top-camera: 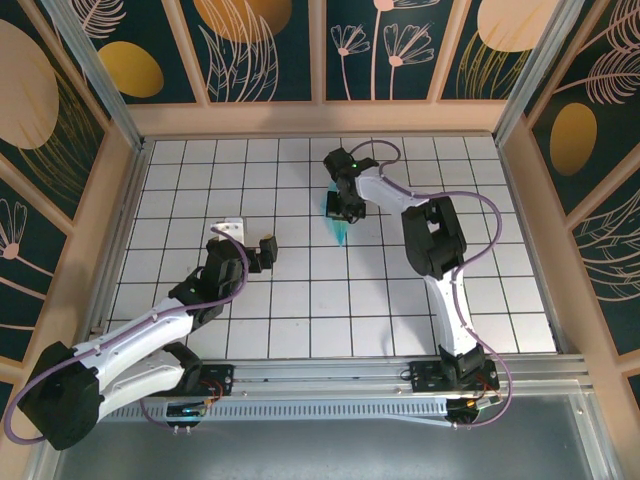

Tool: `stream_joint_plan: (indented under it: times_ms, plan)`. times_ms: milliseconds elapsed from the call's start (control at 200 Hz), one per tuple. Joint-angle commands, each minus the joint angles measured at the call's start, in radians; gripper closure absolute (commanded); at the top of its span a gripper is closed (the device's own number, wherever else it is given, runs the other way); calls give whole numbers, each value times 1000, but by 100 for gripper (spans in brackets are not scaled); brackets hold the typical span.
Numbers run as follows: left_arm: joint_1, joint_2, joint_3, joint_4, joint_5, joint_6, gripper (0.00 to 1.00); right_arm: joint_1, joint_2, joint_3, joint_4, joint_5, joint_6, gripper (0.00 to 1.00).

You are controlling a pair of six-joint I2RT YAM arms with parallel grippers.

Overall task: Fold a paper plane with a square sheet of paper (fold left side to right side)
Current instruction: Move the paper plane to the top-center of the table.

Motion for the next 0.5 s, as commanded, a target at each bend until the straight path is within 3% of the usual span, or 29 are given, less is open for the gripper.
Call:
stream_joint_plan:
  times_ms: [0,495]
  plan:
    - [9,1,-16,38,-1,25,1,0,42,56,-82,42,23,100]
    - [9,27,-9,36,11,31,1,0,98,111,-80,43,36,100]
